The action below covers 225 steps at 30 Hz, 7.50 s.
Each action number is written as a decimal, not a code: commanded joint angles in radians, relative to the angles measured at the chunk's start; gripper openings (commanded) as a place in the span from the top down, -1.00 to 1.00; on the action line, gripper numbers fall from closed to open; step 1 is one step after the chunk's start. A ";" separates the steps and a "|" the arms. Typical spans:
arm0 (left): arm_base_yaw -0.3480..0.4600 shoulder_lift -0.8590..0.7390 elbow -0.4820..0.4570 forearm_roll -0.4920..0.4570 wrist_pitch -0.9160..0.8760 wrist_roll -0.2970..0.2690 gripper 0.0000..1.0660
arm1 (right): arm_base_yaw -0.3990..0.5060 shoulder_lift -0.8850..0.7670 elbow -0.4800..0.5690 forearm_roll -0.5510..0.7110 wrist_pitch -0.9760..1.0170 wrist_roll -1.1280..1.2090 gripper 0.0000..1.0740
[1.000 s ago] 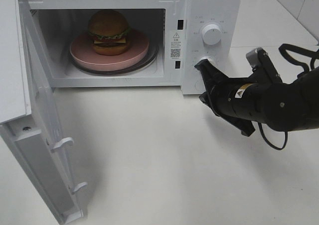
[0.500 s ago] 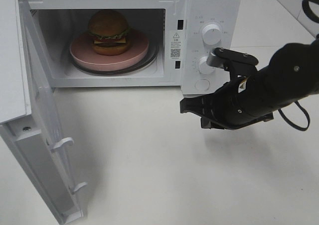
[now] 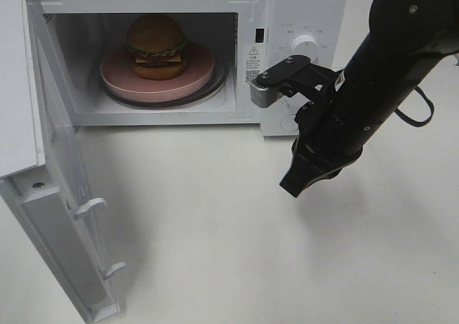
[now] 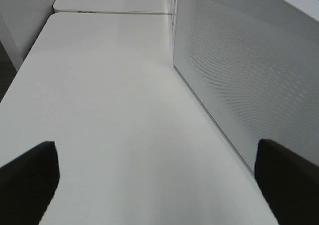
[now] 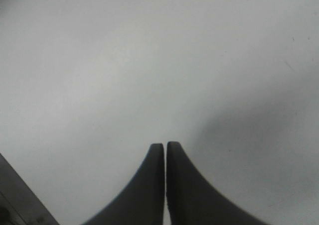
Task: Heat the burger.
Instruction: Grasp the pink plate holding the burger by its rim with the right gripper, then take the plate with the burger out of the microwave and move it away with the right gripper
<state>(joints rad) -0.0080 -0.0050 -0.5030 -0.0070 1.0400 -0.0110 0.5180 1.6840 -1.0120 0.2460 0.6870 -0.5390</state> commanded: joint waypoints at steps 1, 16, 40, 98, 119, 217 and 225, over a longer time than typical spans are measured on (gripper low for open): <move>0.000 -0.022 0.002 -0.006 -0.003 0.003 -0.92 | -0.005 -0.009 -0.056 -0.013 0.093 -0.377 0.94; 0.000 -0.022 0.002 -0.006 -0.003 0.003 -0.92 | 0.005 -0.008 -0.155 -0.246 -0.006 -0.805 0.69; 0.000 -0.022 0.002 -0.006 -0.003 0.003 -0.92 | 0.115 0.127 -0.269 -0.374 -0.225 -0.614 -0.67; 0.000 -0.022 0.002 -0.006 -0.003 0.003 -0.92 | 0.145 0.767 -0.971 -0.405 -0.247 -0.575 -0.41; 0.000 -0.022 0.002 -0.006 -0.003 0.003 -0.92 | 0.148 0.751 -0.986 -0.395 -0.207 -0.568 1.00; 0.000 -0.022 0.002 -0.006 -0.003 0.003 -0.92 | 0.184 -0.342 0.331 -0.458 -0.567 -0.688 1.00; 0.000 -0.022 0.002 -0.006 -0.003 0.003 -0.92 | 0.184 -0.472 0.407 -0.458 -0.493 -0.688 1.00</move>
<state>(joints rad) -0.0080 -0.0050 -0.5030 -0.0070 1.0400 -0.0110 0.7040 1.2310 -0.5980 -0.2020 0.2440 -1.2310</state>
